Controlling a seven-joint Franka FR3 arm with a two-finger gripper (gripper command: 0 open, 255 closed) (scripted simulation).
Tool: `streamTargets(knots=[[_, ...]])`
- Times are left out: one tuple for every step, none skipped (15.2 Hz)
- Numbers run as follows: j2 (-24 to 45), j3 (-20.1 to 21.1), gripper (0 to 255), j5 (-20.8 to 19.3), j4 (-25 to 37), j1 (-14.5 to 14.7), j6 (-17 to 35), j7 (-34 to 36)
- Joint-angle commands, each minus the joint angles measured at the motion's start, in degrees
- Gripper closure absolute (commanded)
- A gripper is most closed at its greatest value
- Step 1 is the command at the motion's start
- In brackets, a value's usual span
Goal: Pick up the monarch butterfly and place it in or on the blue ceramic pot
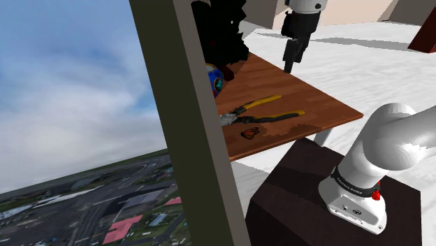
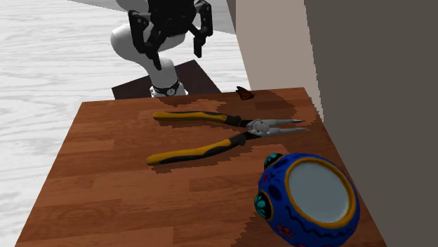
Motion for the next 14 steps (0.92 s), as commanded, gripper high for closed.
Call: streamTargets(knots=[[0.0,0.0,0,0.0,0.0,0.0,0.0,0.0],[0.12,0.39,0,0.41,-1.26,0.91,1.67,-0.76],[0.27,0.8,0,0.82,-2.5,1.83,3.34,-1.52],[0.46,1.2,0,1.23,-3.7,2.77,5.02,-2.27],[0.67,1.62,0,1.65,-4.87,3.71,6.7,-3.04],[0.92,2.05,0,2.07,-6.01,4.65,8.38,-3.81],[1.2,2.49,0,2.48,-7.12,5.61,10.07,-4.58],[1.52,2.93,0,2.9,-8.2,6.57,11.76,-5.35],[1.87,3.38,0,3.32,-9.25,7.55,13.46,-6.12],[2.25,3.84,0,3.73,-10.27,8.53,15.17,-6.89],[2.67,4.31,0,4.16,-11.27,9.52,16.89,-7.67],[3.12,4.79,0,4.58,-12.23,10.5,18.61,-8.45],[3.61,5.28,0,5.0,-13.17,11.5,20.34,-9.23],[4.14,5.77,0,5.42,-14.08,12.51,22.08,-10.01]])
